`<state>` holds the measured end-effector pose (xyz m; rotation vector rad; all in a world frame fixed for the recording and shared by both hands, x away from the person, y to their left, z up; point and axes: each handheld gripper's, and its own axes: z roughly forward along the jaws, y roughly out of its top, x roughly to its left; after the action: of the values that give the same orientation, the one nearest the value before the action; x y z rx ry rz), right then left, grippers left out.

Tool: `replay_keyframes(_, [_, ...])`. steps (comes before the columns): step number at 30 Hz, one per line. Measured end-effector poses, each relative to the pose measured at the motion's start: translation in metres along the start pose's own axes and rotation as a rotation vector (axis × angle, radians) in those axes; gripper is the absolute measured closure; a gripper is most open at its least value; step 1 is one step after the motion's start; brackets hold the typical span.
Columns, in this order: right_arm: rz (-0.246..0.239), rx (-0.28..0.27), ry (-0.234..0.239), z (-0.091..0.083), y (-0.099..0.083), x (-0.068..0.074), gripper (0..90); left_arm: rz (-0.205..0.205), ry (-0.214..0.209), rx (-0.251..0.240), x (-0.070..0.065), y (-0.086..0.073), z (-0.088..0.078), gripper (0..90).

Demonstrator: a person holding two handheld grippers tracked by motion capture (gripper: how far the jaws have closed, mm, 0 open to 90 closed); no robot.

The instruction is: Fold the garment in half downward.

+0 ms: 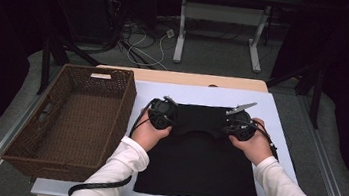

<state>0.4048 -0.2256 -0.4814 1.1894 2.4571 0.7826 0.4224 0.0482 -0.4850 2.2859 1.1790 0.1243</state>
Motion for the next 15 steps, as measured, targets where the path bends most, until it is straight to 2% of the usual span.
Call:
replay_keyframes(6, [-0.019,0.002,-0.002,-0.011,-0.002,0.004,85.6,0.007,-0.002,0.003,-0.006,-0.007,-0.009,85.1])
replay_keyframes(15, [-0.059,0.0,0.001,-0.034,-0.016,0.015,85.6,0.021,-0.039,-0.007,-0.014,-0.022,-0.031,85.1])
